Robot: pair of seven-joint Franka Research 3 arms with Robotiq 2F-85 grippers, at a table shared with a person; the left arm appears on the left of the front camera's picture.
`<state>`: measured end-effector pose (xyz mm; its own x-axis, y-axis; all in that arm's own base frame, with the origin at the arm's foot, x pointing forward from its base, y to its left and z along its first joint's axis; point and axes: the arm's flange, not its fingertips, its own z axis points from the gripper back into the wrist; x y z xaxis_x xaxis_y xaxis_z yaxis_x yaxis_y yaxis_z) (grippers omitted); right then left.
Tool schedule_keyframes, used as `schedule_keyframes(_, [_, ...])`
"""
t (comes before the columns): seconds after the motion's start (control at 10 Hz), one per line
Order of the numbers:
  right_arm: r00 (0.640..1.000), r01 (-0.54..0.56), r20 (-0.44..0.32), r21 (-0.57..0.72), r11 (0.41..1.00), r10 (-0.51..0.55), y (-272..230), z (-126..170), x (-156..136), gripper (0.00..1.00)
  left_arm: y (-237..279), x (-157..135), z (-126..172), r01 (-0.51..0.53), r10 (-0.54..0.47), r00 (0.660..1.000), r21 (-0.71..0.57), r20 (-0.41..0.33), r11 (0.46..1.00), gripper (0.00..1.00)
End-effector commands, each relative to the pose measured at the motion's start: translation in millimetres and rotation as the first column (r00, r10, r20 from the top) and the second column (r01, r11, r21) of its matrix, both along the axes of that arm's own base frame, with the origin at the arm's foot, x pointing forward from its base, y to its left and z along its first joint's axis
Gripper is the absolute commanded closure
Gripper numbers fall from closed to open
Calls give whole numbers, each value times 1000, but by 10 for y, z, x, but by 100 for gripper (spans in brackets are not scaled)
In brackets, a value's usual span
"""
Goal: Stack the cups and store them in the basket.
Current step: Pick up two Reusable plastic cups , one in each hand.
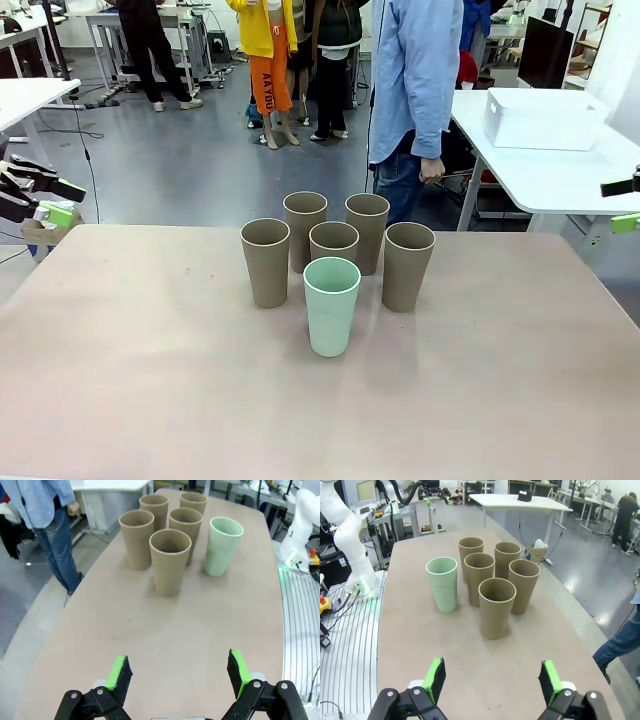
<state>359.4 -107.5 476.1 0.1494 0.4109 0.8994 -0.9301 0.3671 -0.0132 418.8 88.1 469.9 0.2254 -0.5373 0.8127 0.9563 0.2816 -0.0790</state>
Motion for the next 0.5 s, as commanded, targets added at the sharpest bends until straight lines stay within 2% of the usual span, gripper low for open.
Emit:
schedule_keyframes(0.0, [1000,-4,17,-8,1000,4,-6,4,1,0,-1,-7,15,17,-16,1000,-25,24,1000,0])
schedule_keyframes(0.4, [1000,-4,17,-8,1000,4,-6,4,1,0,-1,-7,15,17,-16,1000,-25,24,1000,0])
